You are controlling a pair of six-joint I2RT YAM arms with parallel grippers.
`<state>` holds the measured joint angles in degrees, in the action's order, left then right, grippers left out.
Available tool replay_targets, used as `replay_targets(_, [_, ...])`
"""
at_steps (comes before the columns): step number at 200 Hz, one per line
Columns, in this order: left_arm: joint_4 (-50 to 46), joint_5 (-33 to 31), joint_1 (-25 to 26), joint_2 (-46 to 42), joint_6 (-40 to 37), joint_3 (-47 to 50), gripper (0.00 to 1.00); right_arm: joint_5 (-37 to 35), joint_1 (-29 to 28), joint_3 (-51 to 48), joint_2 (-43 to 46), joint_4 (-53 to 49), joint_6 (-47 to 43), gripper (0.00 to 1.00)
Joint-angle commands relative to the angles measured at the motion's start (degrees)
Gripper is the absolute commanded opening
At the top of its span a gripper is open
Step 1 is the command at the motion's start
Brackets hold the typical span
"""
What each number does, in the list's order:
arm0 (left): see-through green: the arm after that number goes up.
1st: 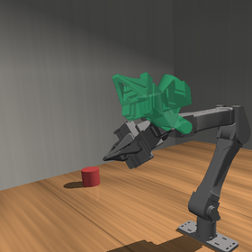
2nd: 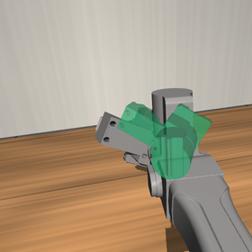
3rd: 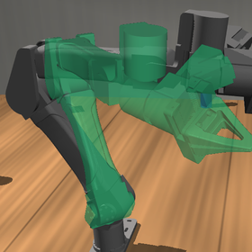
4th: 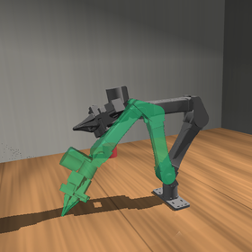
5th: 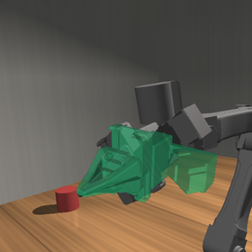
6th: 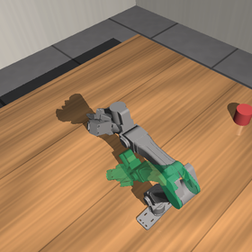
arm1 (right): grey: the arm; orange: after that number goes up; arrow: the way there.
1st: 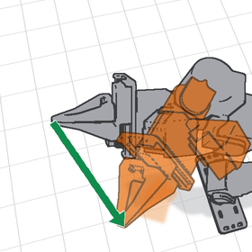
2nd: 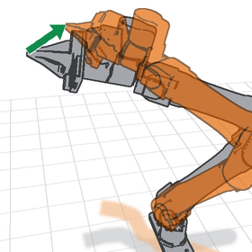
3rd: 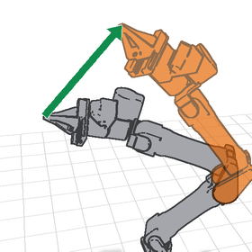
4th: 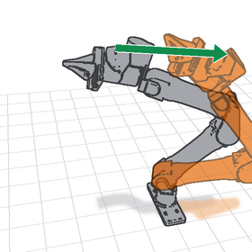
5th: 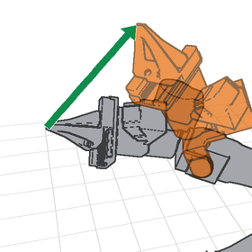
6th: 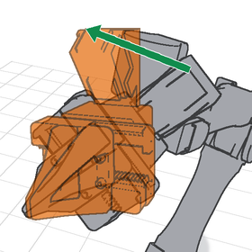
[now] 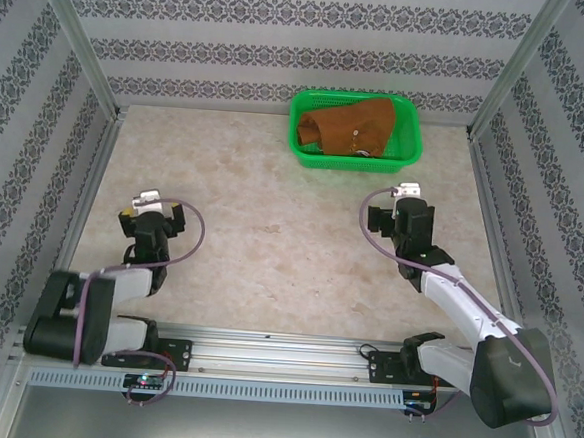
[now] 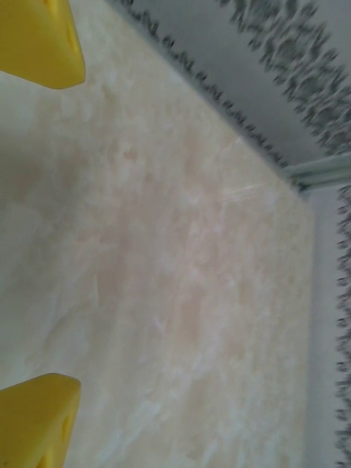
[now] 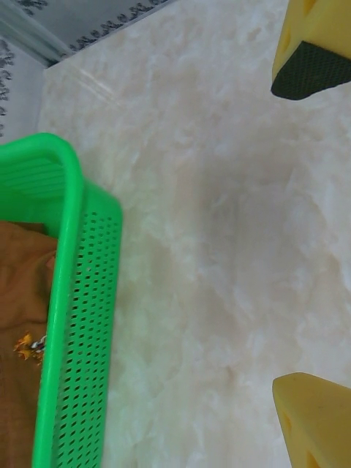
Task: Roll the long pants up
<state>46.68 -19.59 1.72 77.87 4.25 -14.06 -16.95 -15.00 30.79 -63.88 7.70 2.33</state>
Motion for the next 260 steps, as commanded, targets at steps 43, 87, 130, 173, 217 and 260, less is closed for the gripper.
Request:
replay_targets(43, [7.4,8.5,1.4,8.0,-2.9,-4.3,1.00,-0.9,0.7,-10.7,-0.1,25.4,-6.8,0.97])
replay_targets(87, [24.4,12.5,4.8,12.8,-9.7,2.0,1.00,2.3,4.6,-12.9,-9.4,36.5,-6.4,0.97])
replay_targets(130, [2.1,16.0,-0.8,11.5,-3.3,-8.9,1.00,14.7,11.8,-14.9,-23.3,54.3,-3.3,0.96])
replay_targets(173, [1.5,20.1,-1.0,11.5,-4.9,-9.2,1.00,24.0,15.5,-9.8,-23.6,47.2,-1.3,0.98])
replay_targets(217, [1.1,20.3,-1.1,11.6,-4.8,-9.5,1.00,21.2,15.3,-8.9,-22.4,43.4,-1.2,0.98])
replay_targets(260, [0.9,20.5,-1.1,11.5,-4.7,-9.6,1.00,21.2,15.3,-8.8,-22.4,43.5,-1.2,0.98])
